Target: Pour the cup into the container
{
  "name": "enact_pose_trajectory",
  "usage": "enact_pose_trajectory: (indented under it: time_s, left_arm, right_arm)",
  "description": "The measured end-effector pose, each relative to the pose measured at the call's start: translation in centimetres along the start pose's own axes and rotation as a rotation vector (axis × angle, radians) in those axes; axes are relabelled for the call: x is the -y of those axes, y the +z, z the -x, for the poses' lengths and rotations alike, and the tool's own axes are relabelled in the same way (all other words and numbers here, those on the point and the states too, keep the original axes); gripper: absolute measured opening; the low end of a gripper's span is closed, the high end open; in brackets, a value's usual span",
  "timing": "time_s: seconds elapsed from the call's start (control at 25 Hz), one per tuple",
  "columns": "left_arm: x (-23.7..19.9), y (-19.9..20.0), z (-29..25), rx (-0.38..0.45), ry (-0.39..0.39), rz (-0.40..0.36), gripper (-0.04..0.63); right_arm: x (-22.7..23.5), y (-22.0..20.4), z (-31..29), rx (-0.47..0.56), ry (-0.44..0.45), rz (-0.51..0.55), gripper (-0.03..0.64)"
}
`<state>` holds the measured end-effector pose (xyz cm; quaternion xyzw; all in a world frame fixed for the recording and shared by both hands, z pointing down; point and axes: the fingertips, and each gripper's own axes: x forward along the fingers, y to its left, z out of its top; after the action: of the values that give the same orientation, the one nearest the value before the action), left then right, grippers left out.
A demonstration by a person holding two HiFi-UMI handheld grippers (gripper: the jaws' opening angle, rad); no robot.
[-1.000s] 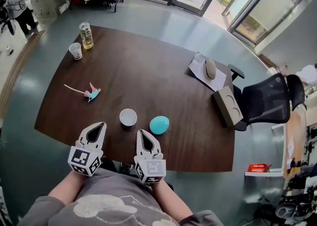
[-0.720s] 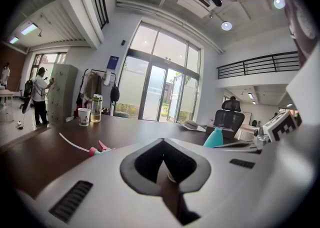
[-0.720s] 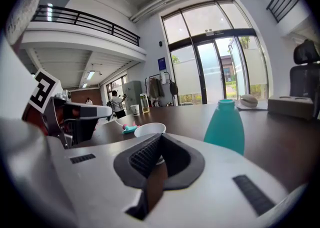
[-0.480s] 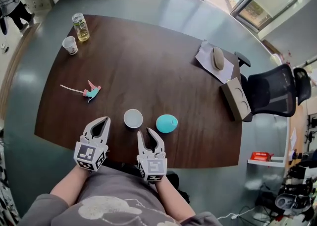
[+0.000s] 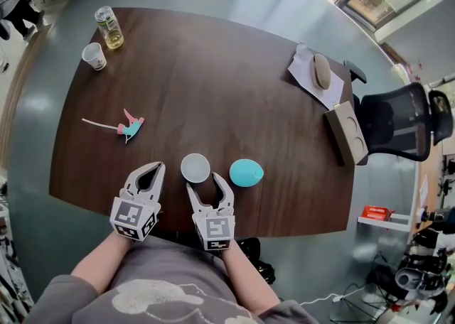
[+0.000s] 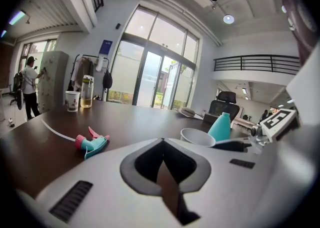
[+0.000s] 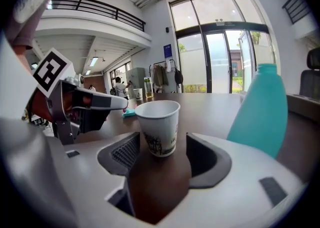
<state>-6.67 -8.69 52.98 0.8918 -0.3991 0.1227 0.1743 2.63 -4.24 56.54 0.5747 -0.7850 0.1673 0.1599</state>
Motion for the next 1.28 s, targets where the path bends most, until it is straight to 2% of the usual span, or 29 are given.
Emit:
enact_pose_trajectory:
  time_s: [0.12,0.4,0.6,1.28]
  left_arm:
    - [-0.2,-0.2,-0.2,-0.007,-0.002,0.005,0.006]
    - [-1.0,0.0,-0.5,-0.012,-0.006,0.002,0.006]
    - [-1.4,0.0,-0.6,-0.015,-0.011,0.005,0.006]
    - [-2.0,0.0,-1.0,-0.039,-0.02,-0.002,0.006]
  right_arm:
    - [0.0,0.1,-0.9,-0.005,0.004,0.002,0.308]
    - [-0.9,0.9,-2.7,0.004,0.032,0.043,0.348]
    - [-1.0,1.3,-3.8,0.007,0.037,0.078,0.353]
    - [-1.1,2.9,-5.8,0.061,0.033,0.062,0.353]
